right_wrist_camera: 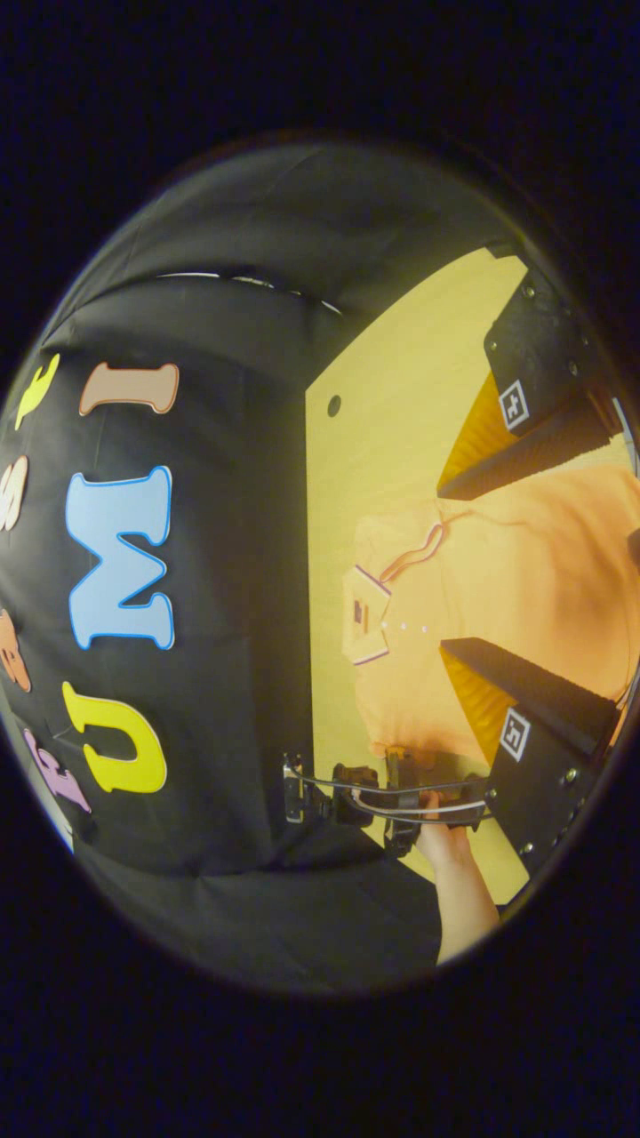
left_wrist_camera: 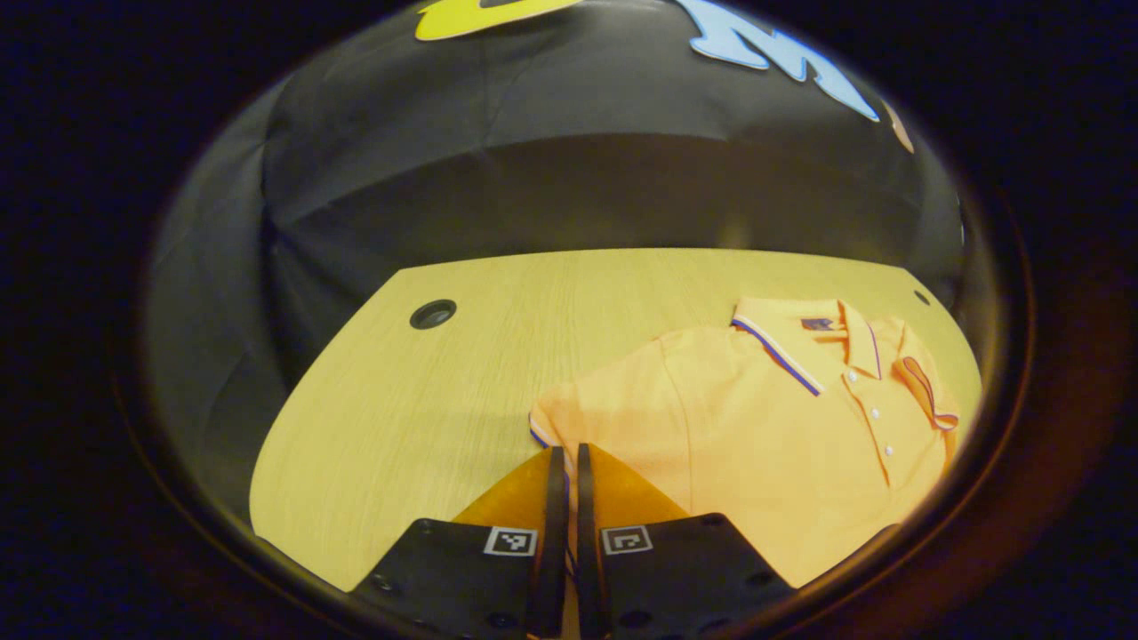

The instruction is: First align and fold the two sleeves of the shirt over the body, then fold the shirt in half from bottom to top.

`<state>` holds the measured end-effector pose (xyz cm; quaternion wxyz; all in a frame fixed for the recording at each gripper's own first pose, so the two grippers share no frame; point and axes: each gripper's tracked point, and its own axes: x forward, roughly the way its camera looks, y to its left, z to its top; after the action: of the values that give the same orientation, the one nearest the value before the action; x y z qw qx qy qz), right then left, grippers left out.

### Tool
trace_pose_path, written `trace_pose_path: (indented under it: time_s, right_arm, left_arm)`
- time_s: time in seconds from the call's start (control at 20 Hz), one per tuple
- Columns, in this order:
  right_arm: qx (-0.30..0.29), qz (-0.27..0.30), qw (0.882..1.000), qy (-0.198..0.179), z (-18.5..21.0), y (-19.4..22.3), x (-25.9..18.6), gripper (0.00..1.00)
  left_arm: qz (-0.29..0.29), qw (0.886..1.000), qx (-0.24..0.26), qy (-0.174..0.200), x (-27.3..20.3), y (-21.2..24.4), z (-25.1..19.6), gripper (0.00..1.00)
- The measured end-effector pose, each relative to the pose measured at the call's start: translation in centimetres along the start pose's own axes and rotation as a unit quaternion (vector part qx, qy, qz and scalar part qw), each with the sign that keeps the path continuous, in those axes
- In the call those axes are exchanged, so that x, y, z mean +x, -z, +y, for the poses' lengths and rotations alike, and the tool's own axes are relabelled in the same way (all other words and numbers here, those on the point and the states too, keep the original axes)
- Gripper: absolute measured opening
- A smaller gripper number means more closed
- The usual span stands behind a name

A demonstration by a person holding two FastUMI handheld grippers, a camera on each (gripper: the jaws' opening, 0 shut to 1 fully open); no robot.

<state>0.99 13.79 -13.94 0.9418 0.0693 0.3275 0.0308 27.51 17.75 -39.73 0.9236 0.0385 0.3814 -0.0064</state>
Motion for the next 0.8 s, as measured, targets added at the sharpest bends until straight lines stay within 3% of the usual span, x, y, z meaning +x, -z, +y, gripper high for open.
trace_pose_path:
  time_s: [0.05,0.4,0.8]
  right_arm:
    - [-0.001,-0.001,1.0,0.001,-0.2,-0.1,-0.1,0.98]
    - [0.014,-0.002,1.0,0.018,-1.6,0.3,-0.3,0.98]
    - [0.024,0.0,0.999,0.036,-1.5,1.2,-0.3,0.98]
  left_arm:
    - [-0.003,1.0,0.004,-0.006,0.0,-0.3,0.2,0.07]
    - [-0.046,0.999,0.011,-0.007,-2.3,-3.6,-0.4,0.07]
    - [-0.055,0.997,0.036,0.034,-3.7,-4.9,-5.1,0.07]
